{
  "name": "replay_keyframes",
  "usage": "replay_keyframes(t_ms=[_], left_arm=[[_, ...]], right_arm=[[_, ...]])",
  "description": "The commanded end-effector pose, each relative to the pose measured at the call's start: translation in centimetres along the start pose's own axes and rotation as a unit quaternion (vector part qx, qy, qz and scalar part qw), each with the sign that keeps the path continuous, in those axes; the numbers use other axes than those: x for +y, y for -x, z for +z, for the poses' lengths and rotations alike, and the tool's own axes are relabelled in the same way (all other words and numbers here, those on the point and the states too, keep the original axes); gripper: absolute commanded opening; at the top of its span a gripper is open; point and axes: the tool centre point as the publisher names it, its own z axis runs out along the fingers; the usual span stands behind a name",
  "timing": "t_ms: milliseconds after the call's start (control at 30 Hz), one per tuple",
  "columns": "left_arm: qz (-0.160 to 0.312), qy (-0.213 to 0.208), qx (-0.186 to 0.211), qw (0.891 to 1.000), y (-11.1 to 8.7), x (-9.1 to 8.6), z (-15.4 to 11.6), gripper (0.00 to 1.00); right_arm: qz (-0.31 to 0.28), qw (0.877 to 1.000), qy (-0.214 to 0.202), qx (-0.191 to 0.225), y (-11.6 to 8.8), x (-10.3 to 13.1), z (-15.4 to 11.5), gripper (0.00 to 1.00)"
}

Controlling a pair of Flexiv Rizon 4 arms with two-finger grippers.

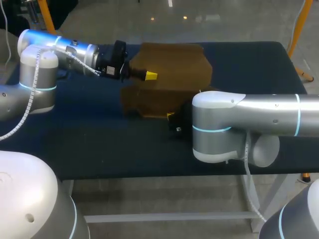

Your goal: Assemble the packaging by folding the flat box into shape, placing the metal phone stand inside, and closing the box properly

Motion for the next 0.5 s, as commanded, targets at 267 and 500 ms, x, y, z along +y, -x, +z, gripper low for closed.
replay_keyframes(t_ms=[267, 500], left_arm=[[0.0, 0.003, -0.001, 1.0, 0.69, 0.29, 0.13, 0.0], [0.0, 0.005, -0.003, 1.0, 0.84, 0.31, 0.1, 0.0]], right_arm=[[0.0, 1.0, -0.001, -0.002, -0.06, -0.32, 0.43, 0.0], [0.0, 1.0, -0.001, -0.002, -0.06, -0.32, 0.43, 0.0]])
